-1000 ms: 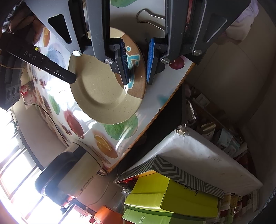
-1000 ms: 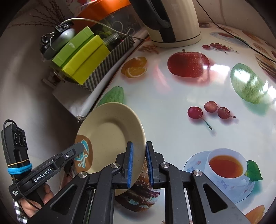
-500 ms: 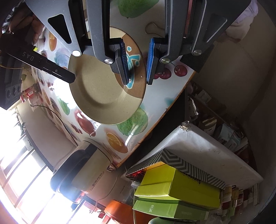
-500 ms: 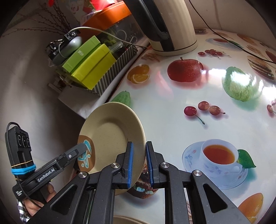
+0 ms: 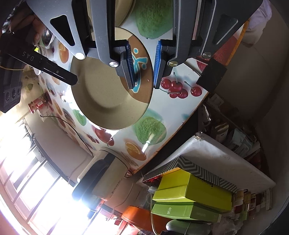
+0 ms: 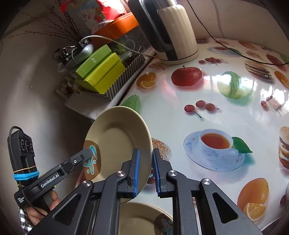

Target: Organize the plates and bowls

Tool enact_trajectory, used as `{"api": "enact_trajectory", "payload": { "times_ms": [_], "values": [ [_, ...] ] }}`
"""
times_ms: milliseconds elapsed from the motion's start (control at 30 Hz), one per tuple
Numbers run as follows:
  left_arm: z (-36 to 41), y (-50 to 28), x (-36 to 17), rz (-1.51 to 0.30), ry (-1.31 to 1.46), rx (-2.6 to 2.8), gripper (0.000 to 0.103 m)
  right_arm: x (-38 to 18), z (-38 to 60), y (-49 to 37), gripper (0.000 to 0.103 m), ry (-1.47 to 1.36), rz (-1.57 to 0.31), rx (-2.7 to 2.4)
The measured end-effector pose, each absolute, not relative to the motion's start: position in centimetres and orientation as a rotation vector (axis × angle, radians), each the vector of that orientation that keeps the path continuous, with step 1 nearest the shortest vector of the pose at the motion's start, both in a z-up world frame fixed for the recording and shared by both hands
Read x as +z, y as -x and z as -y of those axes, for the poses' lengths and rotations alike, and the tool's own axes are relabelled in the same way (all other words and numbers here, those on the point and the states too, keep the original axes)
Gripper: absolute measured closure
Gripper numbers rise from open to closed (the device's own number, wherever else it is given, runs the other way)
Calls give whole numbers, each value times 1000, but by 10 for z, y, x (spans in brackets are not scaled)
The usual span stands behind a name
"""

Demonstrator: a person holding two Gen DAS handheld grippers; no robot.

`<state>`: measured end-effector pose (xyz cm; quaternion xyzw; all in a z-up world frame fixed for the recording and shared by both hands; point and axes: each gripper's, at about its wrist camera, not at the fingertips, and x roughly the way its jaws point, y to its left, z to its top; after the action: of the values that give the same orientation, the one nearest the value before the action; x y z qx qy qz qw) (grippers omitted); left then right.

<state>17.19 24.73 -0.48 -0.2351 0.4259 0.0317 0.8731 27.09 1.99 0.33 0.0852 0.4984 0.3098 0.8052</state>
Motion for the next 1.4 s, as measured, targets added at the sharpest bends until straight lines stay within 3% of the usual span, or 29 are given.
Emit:
{"api": "enact_trajectory", "payload": {
  "times_ms": [1400],
  "values": [
    [-179,-86,-26,-938,456,-13,81,-13,55,-153,88,-206,-1043,587]
  ]
}}
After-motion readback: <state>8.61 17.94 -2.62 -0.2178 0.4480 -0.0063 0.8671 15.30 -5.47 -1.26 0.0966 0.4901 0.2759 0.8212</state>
